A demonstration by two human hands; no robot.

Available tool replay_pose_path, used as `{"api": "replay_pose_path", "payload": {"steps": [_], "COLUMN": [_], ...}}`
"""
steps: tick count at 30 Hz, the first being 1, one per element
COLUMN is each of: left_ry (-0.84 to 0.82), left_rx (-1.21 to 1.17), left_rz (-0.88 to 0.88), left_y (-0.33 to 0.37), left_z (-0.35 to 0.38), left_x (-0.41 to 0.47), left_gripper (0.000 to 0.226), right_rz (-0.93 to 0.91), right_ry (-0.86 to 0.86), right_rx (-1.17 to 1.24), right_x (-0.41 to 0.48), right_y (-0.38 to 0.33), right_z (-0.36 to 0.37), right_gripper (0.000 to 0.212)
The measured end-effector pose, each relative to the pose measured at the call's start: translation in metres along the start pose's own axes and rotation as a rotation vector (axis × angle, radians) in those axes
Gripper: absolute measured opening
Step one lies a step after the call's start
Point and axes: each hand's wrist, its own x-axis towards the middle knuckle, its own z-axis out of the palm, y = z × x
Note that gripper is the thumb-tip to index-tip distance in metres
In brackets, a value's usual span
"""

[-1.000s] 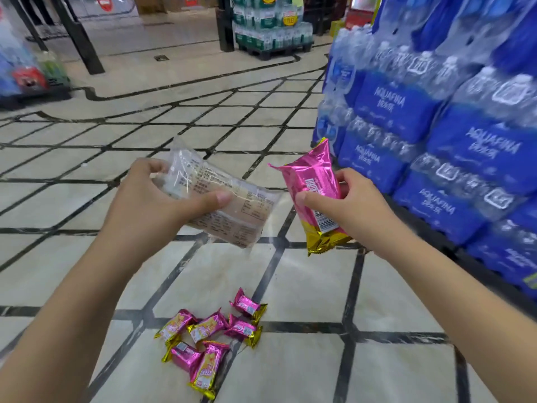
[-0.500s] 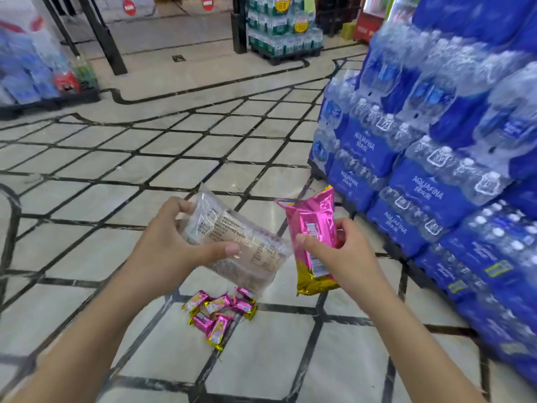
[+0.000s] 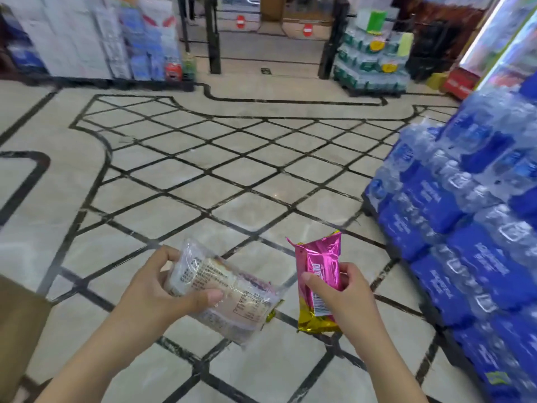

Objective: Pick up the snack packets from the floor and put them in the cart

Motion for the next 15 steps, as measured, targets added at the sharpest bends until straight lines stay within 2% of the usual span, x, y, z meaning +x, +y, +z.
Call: {"api": "replay_pose_path", "payload": {"steps": [3,7,10,12,15], "left_ry": [0.089,0.157,0.221,0.268,0.388], "left_rx": [-0.032,-0.117,-0.160,-0.174,-0.185], "left_rz": [-0.018,-0.046,-0.058,-0.066,-0.074], "left_y": [-0.020,-0.045,-0.064,-0.074,-0.087], "left_z": [-0.032,-0.074,-0.102,-0.117,-0.134], "left_x": [-0.015,-0.035,-0.049,-0.060,-0.079], "left_gripper": [0.066,0.072,0.063,0.072,0.099], "right_rz": [-0.001,-0.017,-0.037,-0.052,-0.076], "right_ry": [-0.120,-0.189,-0.240,-0.289,-0.358], "right_rx": [-0.028,-0.066,-0.063,-0.084,-0.109], "right_x": [-0.001,-0.004,-0.007,-0.010,-0.012], "right_y": [-0.004,-0.016,-0.024,-0.027,-0.031], "right_z": [0.038,0.081,0.109,0.127,0.150], "right_gripper": [0.036,0.032,0.031,0.033,0.034]}}
